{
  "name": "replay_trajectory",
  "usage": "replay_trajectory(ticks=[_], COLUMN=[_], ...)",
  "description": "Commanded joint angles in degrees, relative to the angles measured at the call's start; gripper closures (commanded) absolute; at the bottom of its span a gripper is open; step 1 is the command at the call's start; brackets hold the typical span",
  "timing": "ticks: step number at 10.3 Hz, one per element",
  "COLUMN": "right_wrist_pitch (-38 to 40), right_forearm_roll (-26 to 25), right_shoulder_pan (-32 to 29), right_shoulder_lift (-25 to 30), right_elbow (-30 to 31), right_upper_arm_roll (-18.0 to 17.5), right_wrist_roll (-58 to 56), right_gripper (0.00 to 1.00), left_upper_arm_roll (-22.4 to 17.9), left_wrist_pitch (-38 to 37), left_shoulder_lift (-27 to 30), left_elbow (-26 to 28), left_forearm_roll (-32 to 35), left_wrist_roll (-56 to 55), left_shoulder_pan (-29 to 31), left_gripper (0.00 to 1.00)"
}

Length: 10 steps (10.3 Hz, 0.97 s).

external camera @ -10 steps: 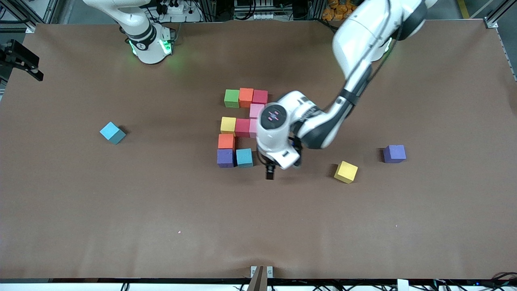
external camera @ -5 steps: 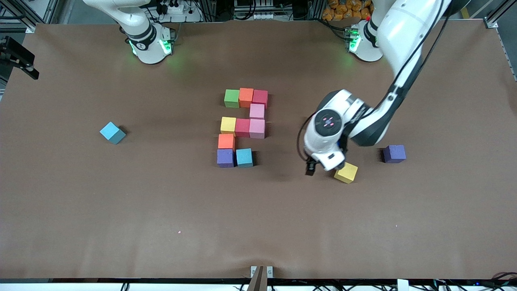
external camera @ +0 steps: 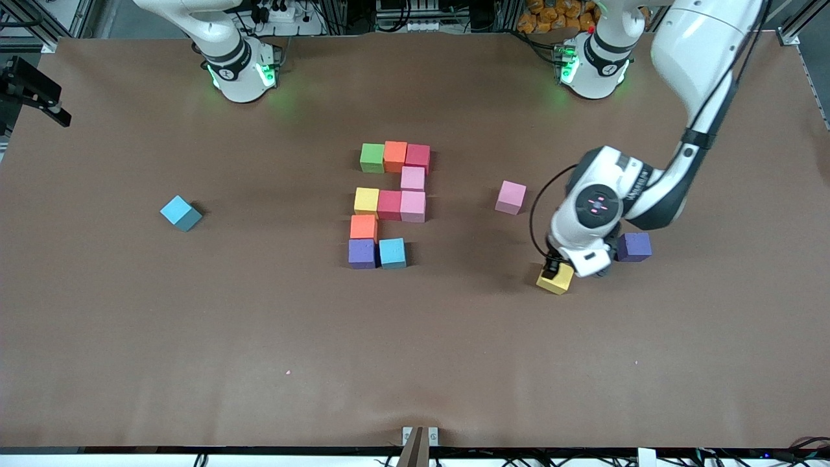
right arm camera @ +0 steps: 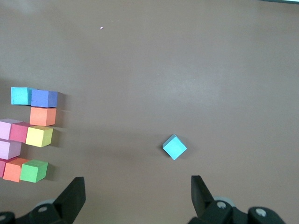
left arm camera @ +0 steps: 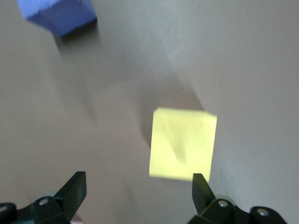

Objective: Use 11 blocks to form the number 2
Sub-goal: 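Reach the yellow block with the left gripper and grasp it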

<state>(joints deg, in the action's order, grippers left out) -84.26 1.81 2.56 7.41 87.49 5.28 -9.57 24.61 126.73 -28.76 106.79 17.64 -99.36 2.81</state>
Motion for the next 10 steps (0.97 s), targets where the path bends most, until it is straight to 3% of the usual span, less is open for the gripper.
replay_trajectory(ticks=[1,10], right_wrist_pitch=[0.77,1.38], right_forearm_roll=[-0.48,-2.59], right_shoulder_pan=[-1.24,-2.74], right_shoulder_lift=[-0.47,-1.87], right_elbow=[-2.50,-3.56], right_upper_arm_roll=[-0.45,-0.54], right_wrist_roll=[-0.53,-0.36], right_gripper=[0.00,0.00], left_upper_arm_roll=[0.44,-0.09], left_wrist_pitch=[2.81,9.85], left_shoulder_lift=[0.02,-4.11], left_elbow=[1.23,0.88], left_forearm_roll=[-0.59,3.28], left_wrist_roll=[1.36,1.36], left_shoulder_pan=[0.62,2.46], left_gripper=[0.00,0.00])
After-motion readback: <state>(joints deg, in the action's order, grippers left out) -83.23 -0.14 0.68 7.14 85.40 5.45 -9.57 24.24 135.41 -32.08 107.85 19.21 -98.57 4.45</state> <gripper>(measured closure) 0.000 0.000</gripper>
